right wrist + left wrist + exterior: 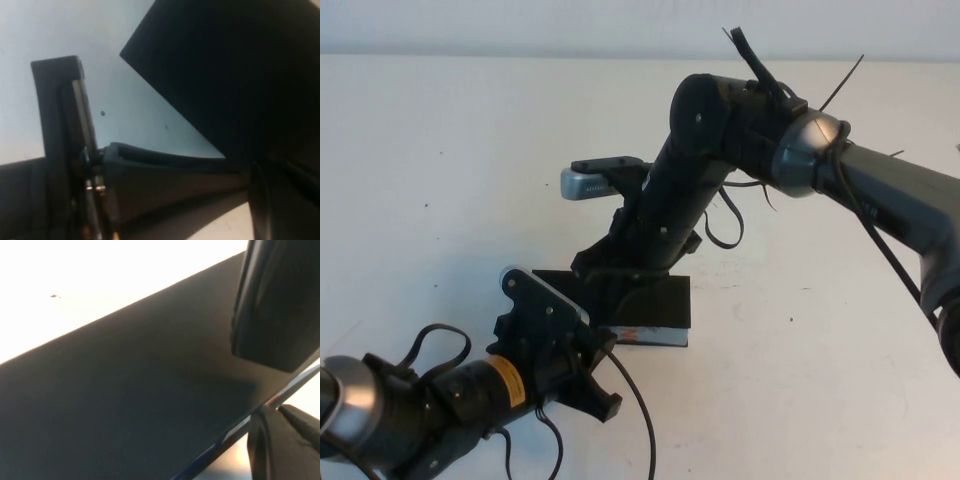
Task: Return glasses to glasses case
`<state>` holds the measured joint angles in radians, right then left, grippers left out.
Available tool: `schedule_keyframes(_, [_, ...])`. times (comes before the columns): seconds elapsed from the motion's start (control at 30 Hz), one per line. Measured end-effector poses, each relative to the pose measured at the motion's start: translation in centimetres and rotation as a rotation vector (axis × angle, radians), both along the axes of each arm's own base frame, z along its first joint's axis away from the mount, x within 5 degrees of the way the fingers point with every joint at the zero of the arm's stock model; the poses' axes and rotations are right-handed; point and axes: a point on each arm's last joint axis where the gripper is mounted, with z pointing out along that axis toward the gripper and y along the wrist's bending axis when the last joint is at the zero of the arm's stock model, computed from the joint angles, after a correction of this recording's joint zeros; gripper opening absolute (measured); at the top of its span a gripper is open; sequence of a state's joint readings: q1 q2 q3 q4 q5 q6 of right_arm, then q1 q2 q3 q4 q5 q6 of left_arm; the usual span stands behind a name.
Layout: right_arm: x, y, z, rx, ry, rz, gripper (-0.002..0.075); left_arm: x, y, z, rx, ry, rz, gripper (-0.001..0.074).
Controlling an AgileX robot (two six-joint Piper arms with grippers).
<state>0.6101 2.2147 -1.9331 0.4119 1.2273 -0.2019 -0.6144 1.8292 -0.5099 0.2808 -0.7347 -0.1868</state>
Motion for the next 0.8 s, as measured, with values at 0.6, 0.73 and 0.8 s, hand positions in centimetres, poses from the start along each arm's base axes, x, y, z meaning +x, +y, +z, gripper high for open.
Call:
schedule_keyframes(0.6, [-2.7, -3.3, 10.6, 0.015, -0.26, -0.028, -0.0011, -3.8, 3.1, 12.2, -0.1, -0.105, 0.055, -0.0001])
schedule_keyframes(0.73, [-5.7, -5.6, 14.1, 0.035, -0.304, -0.058, -0.0011, -7.0, 6.0, 17.7, -0.188, -0.269, 0.1, -0.0001])
schedule_keyframes(0.8, [-7.7, -7.1, 15.4, 0.033, -0.314, -0.078, -0.0011, -8.8, 7.6, 19.5, -0.217, -0.328, 0.129, -0.0001])
